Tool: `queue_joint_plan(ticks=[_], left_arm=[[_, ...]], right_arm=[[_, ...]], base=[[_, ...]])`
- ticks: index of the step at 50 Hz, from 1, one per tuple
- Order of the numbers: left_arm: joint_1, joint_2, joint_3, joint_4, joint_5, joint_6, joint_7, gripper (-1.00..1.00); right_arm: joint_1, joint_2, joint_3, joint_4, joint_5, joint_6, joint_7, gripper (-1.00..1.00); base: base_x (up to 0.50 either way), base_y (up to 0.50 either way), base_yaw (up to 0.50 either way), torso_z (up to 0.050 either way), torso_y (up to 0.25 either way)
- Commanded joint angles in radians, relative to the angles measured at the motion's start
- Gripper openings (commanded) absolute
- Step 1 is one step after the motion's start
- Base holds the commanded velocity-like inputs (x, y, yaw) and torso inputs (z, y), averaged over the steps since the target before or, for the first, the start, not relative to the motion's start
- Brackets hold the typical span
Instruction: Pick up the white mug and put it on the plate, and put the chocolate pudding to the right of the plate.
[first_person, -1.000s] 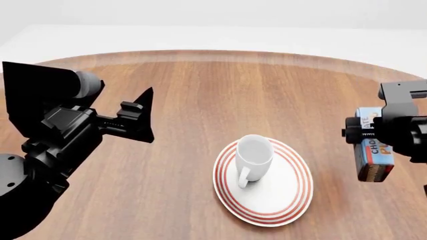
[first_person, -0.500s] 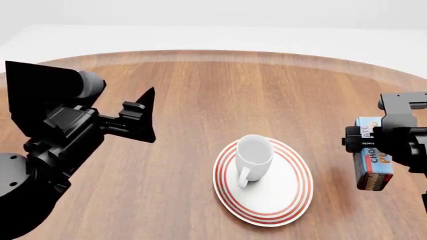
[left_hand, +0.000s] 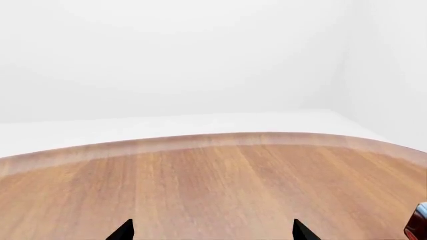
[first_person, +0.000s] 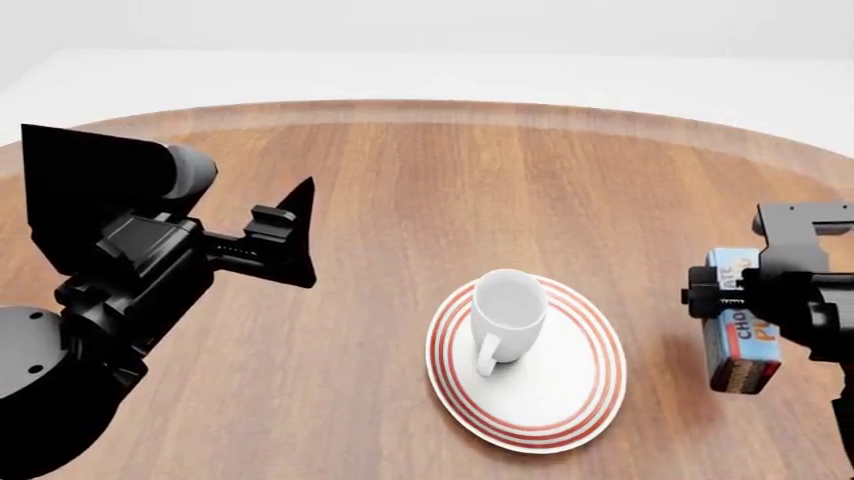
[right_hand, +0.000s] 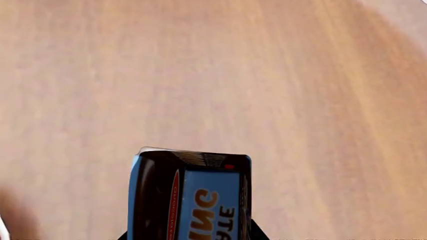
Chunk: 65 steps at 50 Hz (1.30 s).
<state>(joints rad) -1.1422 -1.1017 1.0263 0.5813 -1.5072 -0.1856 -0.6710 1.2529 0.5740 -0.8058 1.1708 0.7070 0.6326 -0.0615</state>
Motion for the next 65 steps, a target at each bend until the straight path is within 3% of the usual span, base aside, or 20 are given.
queue_joint_plan(ticks=[1, 6, 7, 27, 42, 65], left_arm=[[0.003, 0.023, -0.025, -0.005, 0.019, 0.011, 0.02, 1.0], [0.002, 0.023, -0.026, -0.006, 0.017, 0.008, 0.02, 1.0], [0.002, 0.023, -0.026, -0.007, 0.017, 0.009, 0.021, 1.0], [0.007, 0.026, -0.027, -0.01, 0.02, 0.007, 0.022, 1.0], [0.011, 0.019, -0.033, -0.002, 0.018, 0.01, 0.023, 1.0], [0.013, 0.022, -0.038, 0.0, 0.021, 0.01, 0.027, 1.0]], right_arm=[[-0.014, -0.028, 0.022, 0.025, -0.035, -0.026, -0.052, -1.0], [-0.01, -0.042, 0.022, 0.061, -0.041, -0.042, -0.065, -1.0], [-0.01, -0.043, 0.021, 0.065, -0.042, -0.043, -0.064, 1.0], [-0.006, -0.069, 0.025, 0.122, -0.073, -0.073, -0.086, 1.0], [0.022, 0.069, 0.038, -0.274, -0.022, 0.178, 0.048, 1.0], [0.086, 0.193, 0.079, -0.519, 0.033, 0.366, 0.148, 1.0]], base=[[0.0, 0.0, 0.0, 0.0, 0.0], [0.0, 0.0, 0.0, 0.0, 0.0], [0.0, 0.0, 0.0, 0.0, 0.0], [0.0, 0.0, 0.0, 0.0, 0.0], [0.0, 0.0, 0.0, 0.0, 0.0], [0.0, 0.0, 0.0, 0.0, 0.0]])
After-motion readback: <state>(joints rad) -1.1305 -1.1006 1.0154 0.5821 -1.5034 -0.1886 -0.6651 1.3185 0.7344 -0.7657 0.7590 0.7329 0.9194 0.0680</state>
